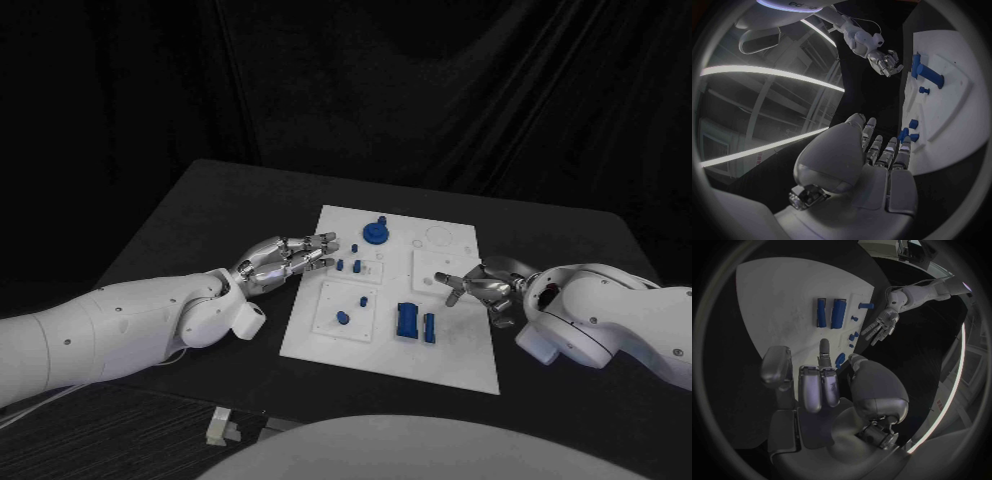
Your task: Assemble the parts on the task board
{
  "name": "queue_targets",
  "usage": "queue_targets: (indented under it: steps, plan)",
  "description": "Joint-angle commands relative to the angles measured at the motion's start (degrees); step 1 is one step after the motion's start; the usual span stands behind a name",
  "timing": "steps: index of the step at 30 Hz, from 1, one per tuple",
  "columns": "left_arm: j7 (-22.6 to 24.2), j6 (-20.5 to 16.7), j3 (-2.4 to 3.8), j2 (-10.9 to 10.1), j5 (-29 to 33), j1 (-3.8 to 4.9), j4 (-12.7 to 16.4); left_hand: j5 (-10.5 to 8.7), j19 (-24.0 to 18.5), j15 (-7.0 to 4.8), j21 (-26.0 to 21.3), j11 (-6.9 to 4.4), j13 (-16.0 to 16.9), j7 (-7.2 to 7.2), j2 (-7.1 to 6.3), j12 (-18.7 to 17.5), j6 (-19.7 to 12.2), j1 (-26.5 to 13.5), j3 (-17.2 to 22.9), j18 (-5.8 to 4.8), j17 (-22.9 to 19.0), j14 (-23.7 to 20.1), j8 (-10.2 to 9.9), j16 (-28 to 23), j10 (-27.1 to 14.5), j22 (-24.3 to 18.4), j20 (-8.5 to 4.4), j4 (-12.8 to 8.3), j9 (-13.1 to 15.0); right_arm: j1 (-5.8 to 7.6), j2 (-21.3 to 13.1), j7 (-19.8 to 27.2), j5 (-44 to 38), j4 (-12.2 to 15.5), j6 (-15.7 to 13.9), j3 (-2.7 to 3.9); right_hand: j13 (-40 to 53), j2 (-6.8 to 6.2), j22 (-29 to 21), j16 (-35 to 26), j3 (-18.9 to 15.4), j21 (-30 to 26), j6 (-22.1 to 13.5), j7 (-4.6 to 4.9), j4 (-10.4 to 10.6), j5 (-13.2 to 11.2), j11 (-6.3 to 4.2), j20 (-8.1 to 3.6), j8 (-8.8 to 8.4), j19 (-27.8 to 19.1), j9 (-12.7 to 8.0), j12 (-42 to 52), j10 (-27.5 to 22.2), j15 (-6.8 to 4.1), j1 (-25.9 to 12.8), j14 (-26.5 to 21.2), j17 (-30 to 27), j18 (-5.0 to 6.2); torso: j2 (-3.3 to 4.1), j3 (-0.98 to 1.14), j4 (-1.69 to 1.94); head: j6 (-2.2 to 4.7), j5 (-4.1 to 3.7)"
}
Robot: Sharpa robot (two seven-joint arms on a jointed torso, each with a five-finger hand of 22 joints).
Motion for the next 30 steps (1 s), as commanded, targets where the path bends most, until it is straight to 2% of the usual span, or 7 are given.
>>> queue_targets:
  steps: [1,2,3,8,11,18,30]
  plan:
    - [1.21,0.14,0.05,-0.02,0.34,-0.07,0.22,0.74,-0.04,0.44,-0.29,0.45,0.25,-0.03,-0.92,1.23,-0.29,0.22,1.47,-0.92,0.56,0.37,0.52,1.06,-0.26,-0.05,-0.14,-0.13,0.45,-0.20,-0.30,4.23,-3.70,0.43,-3.32,0.01,14.77,0.42,9.35,1.05,-4.25,2.18,-1.64,0.31,0.52,-1.35,0.36,0.06,-1.44,0.98,-1.53,-0.14,6.75,0.36,-1.66,5.55,12.90,0.06,-0.03,0.01,-0.03,0.00,-0.09]
    - [1.24,0.12,0.05,-0.03,0.34,-0.07,0.23,0.76,-0.05,0.42,-0.28,0.46,0.26,-0.03,-0.93,1.29,-0.19,0.24,1.54,-0.90,0.57,0.39,0.56,1.08,-0.23,-0.09,-0.15,-0.15,0.47,-0.34,-0.32,4.39,-4.13,0.41,-3.16,0.01,14.77,0.71,9.36,1.04,-4.82,2.32,-1.84,0.47,0.55,-1.78,0.56,0.21,-1.88,0.96,-2.04,-0.14,6.75,0.46,-1.71,5.54,12.86,0.03,-0.03,0.00,-0.03,0.00,-0.07]
    - [1.27,0.11,0.05,-0.04,0.34,-0.07,0.24,0.76,-0.05,0.42,-0.28,0.46,0.26,-0.03,-0.93,1.29,-0.19,0.24,1.54,-0.90,0.57,0.39,0.56,1.08,-0.23,-0.09,-0.15,-0.15,0.47,-0.55,-0.30,4.52,-4.56,0.34,-2.90,0.01,14.77,1.21,9.38,1.01,-5.82,2.58,-2.89,0.93,0.52,-2.80,0.89,0.43,-3.09,0.93,-3.10,-0.14,6.75,0.79,-2.05,5.52,12.77,-0.01,-0.03,0.01,-0.02,0.00,-0.06]
    - [1.30,0.07,0.05,-0.13,0.34,-0.08,0.33,0.78,-0.06,0.40,-0.29,0.47,0.27,-0.02,-0.94,1.39,-0.12,0.25,1.59,-0.89,0.57,0.40,0.58,1.09,-0.19,-0.14,-0.15,-0.17,0.48,-1.60,0.29,4.66,-5.62,-0.43,-1.47,0.00,14.77,2.35,9.36,0.88,-7.97,2.84,-4.25,1.75,0.51,-4.34,1.74,1.02,-5.39,0.77,-5.53,-0.14,6.75,1.48,-1.96,5.45,12.44,0.01,0.01,-0.01,0.01,0.00,-0.03]
    - [1.28,0.05,0.05,-0.20,0.34,-0.08,0.35,0.80,-0.06,0.35,-0.28,0.52,0.29,0.01,-0.97,1.51,0.10,0.25,1.70,-0.86,0.57,0.42,0.65,1.13,-0.12,-0.17,-0.16,-0.19,0.51,-2.07,0.70,4.61,-5.84,-0.87,-0.87,0.00,14.77,2.79,9.36,0.86,-8.78,2.97,-4.39,1.96,0.50,-4.67,1.95,1.23,-6.00,0.71,-6.41,-0.14,6.75,1.66,-1.73,5.43,12.39,0.02,0.08,-0.01,0.01,0.00,0.02]
    - [1.23,0.14,0.05,-0.16,0.34,-0.08,0.29,0.80,-0.06,0.35,-0.28,0.52,0.29,0.01,-0.97,1.51,0.10,0.25,1.70,-0.86,0.57,0.42,0.65,1.13,-0.12,-0.17,-0.16,-0.19,0.51,-2.66,1.68,3.79,-6.08,-1.72,0.96,0.00,14.77,3.61,9.30,0.78,-10.29,2.96,-4.71,2.31,0.51,-5.37,2.27,1.54,-7.02,0.54,-7.97,-0.14,6.75,1.94,-1.42,5.38,12.17,0.08,0.03,-0.02,0.00,0.00,-0.09]
    - [1.17,0.32,0.05,-0.14,0.33,-0.09,0.27,0.81,-0.08,0.32,-0.29,0.57,0.28,0.06,-1.02,1.43,0.02,0.25,1.82,-0.84,0.57,0.41,0.66,1.10,-0.10,-0.25,-0.16,-0.20,0.50,-3.21,3.24,2.76,-6.28,-1.89,3.01,0.00,14.77,4.13,9.21,0.68,-10.86,2.69,-4.44,2.35,0.49,-5.39,2.34,1.66,-7.20,0.39,-8.52,-0.14,6.75,2.01,-1.14,5.33,11.92,0.16,0.02,-0.03,0.07,0.00,-0.10]
